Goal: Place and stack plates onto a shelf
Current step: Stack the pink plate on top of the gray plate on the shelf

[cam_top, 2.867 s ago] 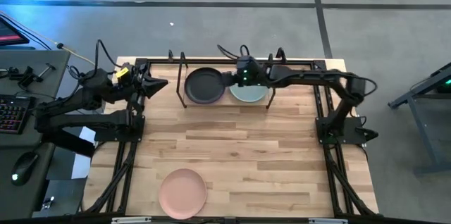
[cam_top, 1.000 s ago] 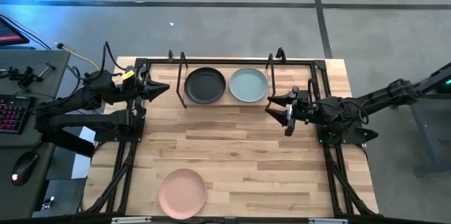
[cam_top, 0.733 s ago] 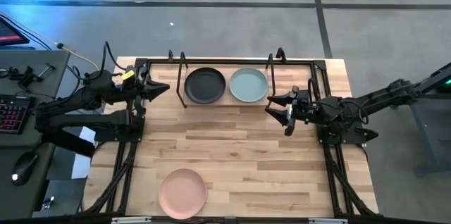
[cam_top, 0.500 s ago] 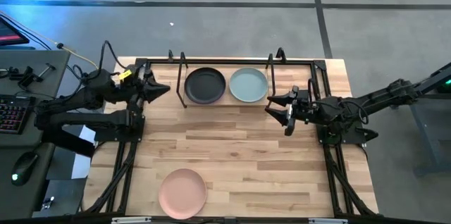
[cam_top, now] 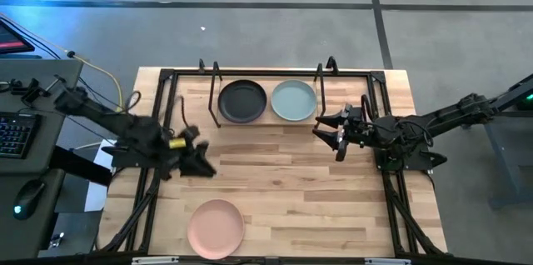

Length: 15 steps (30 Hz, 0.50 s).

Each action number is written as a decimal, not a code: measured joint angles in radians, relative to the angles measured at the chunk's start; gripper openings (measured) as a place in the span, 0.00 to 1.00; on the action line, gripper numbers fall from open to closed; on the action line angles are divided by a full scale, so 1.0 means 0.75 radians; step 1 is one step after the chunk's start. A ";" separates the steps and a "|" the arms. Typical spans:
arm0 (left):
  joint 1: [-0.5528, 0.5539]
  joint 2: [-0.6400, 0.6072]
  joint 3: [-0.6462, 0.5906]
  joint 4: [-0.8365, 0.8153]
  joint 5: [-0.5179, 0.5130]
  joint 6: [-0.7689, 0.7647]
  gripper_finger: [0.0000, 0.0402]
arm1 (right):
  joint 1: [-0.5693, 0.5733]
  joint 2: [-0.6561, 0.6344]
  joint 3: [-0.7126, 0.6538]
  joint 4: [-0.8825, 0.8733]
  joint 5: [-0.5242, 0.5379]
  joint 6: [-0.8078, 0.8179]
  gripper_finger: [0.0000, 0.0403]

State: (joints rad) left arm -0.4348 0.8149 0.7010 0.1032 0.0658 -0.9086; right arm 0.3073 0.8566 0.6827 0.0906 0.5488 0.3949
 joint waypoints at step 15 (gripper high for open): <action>-0.513 0.350 -0.001 -0.944 -0.083 -0.698 0.29 | 0.000 0.000 0.000 -0.042 -0.003 -0.001 0.56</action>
State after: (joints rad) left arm -0.8194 1.0778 0.7002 -0.6048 0.0036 -1.4318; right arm 0.3073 0.8566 0.6827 0.0590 0.5468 0.3945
